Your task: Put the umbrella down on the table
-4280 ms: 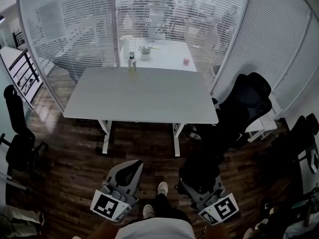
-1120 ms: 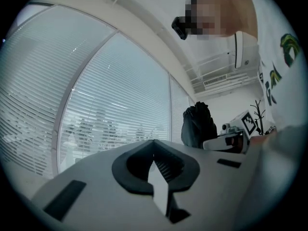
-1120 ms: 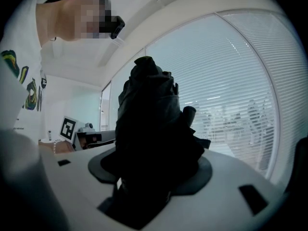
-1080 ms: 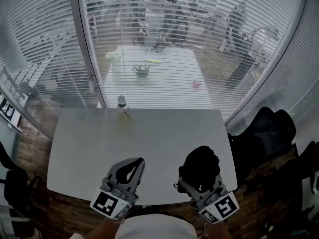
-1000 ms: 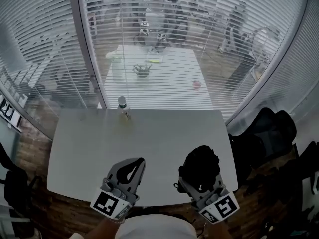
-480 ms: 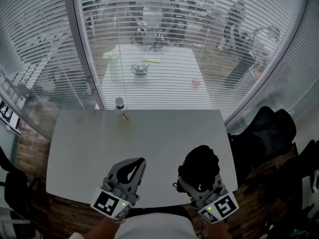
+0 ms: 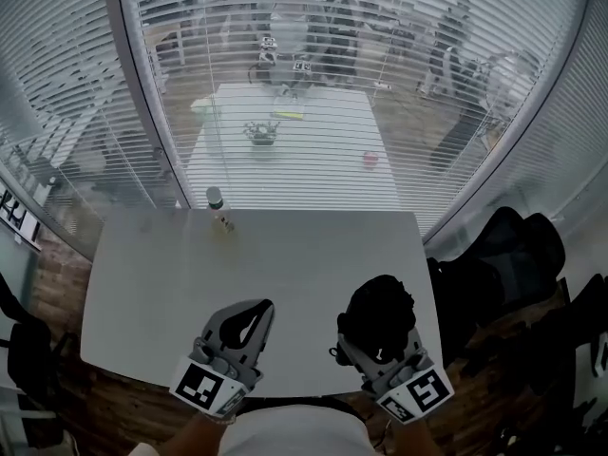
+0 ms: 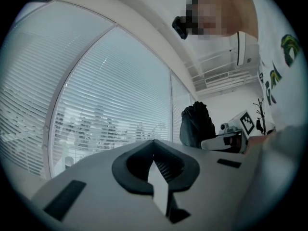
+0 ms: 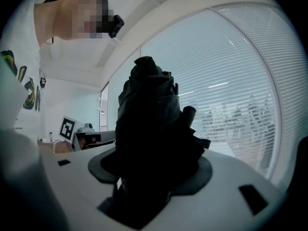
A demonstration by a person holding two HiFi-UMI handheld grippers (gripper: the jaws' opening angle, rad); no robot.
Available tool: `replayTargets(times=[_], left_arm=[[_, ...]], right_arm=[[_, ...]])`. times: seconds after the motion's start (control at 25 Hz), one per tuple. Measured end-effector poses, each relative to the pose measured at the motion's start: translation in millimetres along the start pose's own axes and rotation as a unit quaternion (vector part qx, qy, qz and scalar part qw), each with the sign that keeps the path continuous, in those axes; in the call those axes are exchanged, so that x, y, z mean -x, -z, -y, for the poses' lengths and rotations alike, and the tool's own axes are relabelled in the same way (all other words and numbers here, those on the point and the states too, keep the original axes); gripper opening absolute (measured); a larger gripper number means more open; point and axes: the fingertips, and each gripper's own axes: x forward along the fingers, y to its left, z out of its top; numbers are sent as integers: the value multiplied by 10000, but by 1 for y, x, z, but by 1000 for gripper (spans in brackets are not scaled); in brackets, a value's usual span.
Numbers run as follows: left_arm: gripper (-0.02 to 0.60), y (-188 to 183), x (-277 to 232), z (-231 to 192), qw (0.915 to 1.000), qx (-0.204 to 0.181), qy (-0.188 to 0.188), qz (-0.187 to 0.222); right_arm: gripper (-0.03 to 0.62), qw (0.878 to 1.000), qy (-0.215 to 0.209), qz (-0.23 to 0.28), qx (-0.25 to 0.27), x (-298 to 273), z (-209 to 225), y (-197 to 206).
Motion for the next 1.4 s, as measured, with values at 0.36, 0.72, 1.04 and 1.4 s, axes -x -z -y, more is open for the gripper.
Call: replayTargets(times=[0.36,0.72,1.04,1.4], left_arm=[[11,10,-32,15,10000,22,-16,-40],[11,16,-44,21,10000,47,-37,-54],[11,19,-48,17,9999,37,-53,-90],[11,24,-50,14,9999,46,-29,-154]], right_arm=[[264,10000,48,-76,22,12,38,5],[264,9996,-5,-276,95,11,54,16],[264,9973,-149,-650,291,-2,58,33],[264,9909,-120,-1246,501,-12,70,63]])
